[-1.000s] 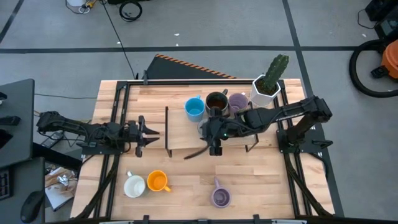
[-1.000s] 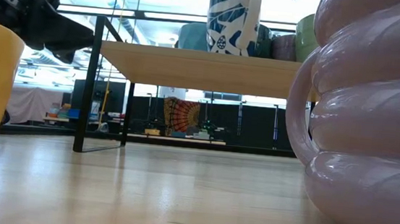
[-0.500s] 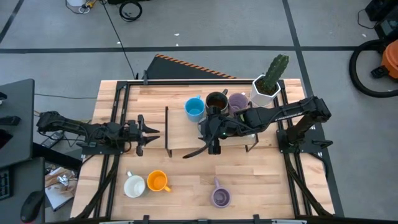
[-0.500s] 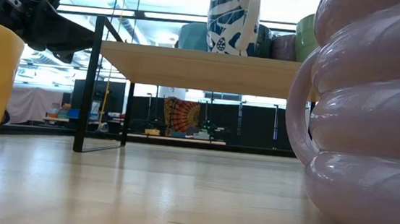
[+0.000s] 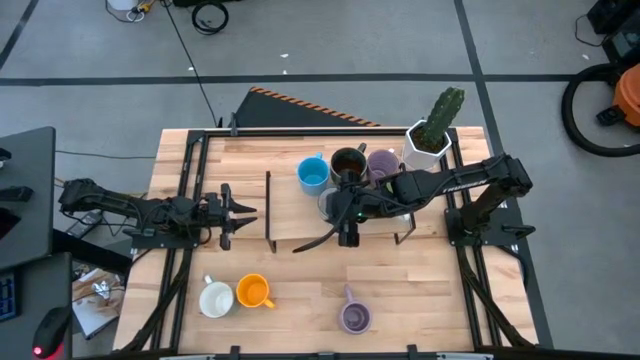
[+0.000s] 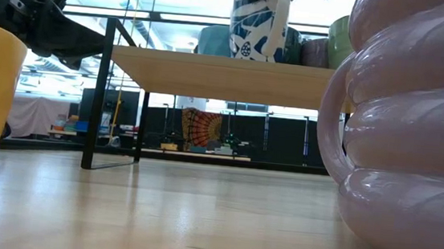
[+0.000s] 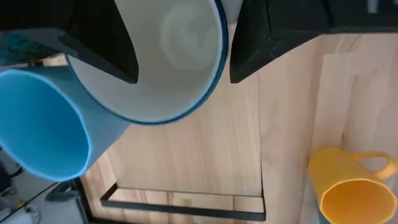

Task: Place coffee mugs
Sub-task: Put the blue patterned mug on the shelf

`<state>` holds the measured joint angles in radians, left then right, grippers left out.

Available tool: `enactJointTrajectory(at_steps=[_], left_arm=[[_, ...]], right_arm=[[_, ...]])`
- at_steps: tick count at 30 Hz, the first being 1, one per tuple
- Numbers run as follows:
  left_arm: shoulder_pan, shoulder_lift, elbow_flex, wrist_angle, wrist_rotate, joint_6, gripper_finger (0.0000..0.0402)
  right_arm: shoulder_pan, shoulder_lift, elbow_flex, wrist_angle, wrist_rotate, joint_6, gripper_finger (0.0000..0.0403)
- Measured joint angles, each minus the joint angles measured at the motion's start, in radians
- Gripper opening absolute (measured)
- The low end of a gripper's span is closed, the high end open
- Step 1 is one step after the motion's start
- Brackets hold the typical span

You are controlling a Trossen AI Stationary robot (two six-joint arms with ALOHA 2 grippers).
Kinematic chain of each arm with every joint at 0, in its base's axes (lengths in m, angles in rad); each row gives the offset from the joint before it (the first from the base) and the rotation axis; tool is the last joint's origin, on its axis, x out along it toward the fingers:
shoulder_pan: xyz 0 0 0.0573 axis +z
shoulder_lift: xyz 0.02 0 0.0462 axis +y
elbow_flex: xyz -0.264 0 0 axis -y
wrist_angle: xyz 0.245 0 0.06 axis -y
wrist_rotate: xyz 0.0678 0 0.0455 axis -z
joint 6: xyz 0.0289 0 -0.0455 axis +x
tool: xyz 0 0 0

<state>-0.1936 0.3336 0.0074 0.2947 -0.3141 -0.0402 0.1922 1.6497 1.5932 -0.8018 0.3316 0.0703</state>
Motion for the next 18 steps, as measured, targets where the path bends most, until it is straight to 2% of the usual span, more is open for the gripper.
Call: enactJointTrajectory(at_steps=[11,18], left_arm=[[0.000,0.000,0.000,0.000,0.001,0.000,0.0112],[0.000,0.000,0.000,0.000,0.001,0.001,0.0112]], right_arm=[[-0.041,0.000,0.002,-0.053,-0.067,0.030,0.0250],[-0.054,0.000,0.001,-0.083,-0.073,0.028,0.0247]])
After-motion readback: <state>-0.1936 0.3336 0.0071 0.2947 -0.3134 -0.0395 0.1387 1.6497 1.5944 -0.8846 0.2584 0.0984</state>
